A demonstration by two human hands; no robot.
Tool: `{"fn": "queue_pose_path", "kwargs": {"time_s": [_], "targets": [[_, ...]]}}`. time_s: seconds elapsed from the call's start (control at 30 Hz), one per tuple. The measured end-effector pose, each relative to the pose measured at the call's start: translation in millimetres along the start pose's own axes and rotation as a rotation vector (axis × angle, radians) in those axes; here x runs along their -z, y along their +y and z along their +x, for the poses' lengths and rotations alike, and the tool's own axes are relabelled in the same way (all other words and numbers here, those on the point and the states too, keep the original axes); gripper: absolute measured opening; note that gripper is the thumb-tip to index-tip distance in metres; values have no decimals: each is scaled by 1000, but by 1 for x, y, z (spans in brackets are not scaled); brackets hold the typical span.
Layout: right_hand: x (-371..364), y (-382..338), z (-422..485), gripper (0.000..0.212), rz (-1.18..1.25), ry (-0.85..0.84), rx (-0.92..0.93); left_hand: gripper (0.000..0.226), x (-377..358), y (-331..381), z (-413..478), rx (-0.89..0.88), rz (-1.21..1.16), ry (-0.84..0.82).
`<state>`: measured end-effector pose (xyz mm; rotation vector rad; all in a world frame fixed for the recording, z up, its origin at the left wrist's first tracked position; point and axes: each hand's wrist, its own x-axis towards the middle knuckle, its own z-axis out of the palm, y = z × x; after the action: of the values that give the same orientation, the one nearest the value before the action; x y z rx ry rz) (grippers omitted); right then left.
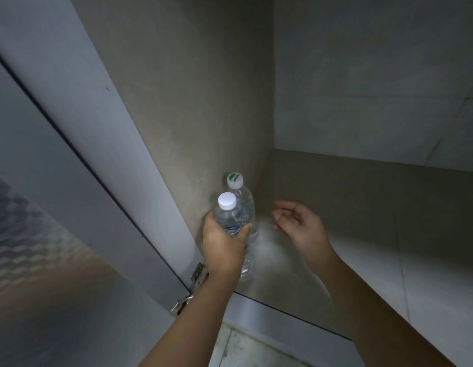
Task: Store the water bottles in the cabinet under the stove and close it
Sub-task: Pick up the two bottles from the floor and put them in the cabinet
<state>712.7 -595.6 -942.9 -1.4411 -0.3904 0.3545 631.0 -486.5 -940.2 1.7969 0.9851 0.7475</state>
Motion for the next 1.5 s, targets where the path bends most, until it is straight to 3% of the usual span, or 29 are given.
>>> {"fn": "queue_pose_path", "kwargs": {"time_s": [0.43, 0.53, 0.63, 0.77, 0.9, 1.03, 1.17, 1.3, 1.5], "targets": [[-25, 15, -4, 26, -167, -177, 2, 87, 33, -17, -18, -82, 188, -210], [-28, 20, -9, 31, -211, -181, 0, 70, 56, -18, -36, -104, 235, -244], [-34, 29, -14, 41, -275, -194, 8, 45, 83, -29, -57, -256, 296, -219], [-50, 42, -16, 60, -245, -179, -11, 31, 107, -30, -64, -385, 293, -206], [-63, 58, -13, 69, -274, -144, -39, 35, 114, -23, -55, -387, 226, -173], [-69, 69, -9, 64, -303, -70, -13, 32, 116, -21, -56, -392, 166, -207], [-74, 70, -9, 62, -324, -20, 24, 43, 117, -20, -57, -392, 118, -248], [-74, 71, -8, 62, -341, -13, 40, 45, 116, -19, -56, -356, 49, -258], [-72, 71, -9, 66, -336, -80, 22, 51, 108, -21, -54, -407, 148, -250]]}}
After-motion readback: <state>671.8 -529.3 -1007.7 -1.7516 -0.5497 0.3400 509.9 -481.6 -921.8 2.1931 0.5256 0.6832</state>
